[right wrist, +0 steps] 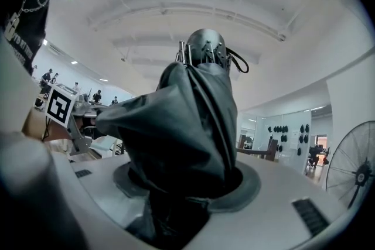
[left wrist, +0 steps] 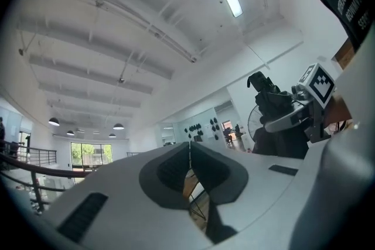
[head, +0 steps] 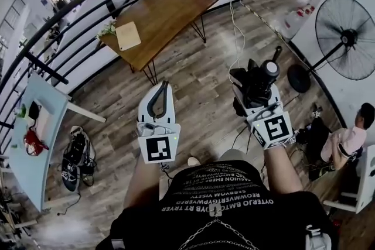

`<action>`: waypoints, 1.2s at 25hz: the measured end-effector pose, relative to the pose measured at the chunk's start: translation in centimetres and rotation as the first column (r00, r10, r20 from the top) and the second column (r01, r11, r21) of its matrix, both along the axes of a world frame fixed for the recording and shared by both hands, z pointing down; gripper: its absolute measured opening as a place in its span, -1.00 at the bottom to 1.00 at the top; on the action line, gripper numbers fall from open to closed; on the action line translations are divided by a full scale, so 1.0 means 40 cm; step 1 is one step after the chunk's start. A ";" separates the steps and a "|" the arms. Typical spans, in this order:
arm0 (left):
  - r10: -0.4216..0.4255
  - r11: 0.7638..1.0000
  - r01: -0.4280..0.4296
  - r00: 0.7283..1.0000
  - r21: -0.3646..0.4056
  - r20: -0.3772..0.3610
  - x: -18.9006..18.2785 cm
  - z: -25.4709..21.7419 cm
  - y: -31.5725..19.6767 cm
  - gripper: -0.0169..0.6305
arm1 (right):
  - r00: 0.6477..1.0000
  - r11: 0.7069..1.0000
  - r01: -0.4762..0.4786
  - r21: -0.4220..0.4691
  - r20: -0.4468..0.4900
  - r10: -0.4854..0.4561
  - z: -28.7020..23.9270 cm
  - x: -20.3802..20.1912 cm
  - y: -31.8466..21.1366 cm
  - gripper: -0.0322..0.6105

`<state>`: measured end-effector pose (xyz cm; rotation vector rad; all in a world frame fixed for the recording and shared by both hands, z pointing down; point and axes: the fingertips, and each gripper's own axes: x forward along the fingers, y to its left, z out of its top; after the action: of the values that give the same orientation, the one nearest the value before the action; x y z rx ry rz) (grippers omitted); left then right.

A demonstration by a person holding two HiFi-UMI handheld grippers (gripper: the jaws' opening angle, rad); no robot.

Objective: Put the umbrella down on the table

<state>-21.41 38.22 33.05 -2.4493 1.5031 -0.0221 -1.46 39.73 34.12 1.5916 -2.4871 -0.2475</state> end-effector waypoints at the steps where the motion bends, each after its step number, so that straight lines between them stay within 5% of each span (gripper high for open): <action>1: 0.003 1.000 -0.003 1.000 -0.001 -0.016 -0.007 0.000 -0.005 -0.85 | 1.000 1.000 -0.002 0.003 -0.007 0.002 -0.003 -0.008 0.003 -0.14; 7: 0.019 1.000 -0.020 0.999 -0.023 -0.037 -0.018 0.008 -0.015 -0.85 | 1.000 0.999 -0.026 0.019 -0.009 0.026 -0.031 -0.012 0.004 -0.14; 12: 0.063 0.996 -0.071 0.990 -0.061 -0.123 -0.007 -0.005 -0.034 -0.85 | 0.999 0.999 -0.035 0.023 0.006 0.035 -0.022 0.001 0.000 -0.14; 30: -0.013 0.999 0.013 1.000 -0.043 0.002 0.077 0.011 -0.201 -0.85 | 0.999 0.999 0.039 -0.008 0.007 -0.039 0.020 0.090 -0.215 -0.13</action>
<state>-18.31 30.17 33.47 -2.4722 1.5337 -0.0597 2.14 31.12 34.91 1.5442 -2.5233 -0.2378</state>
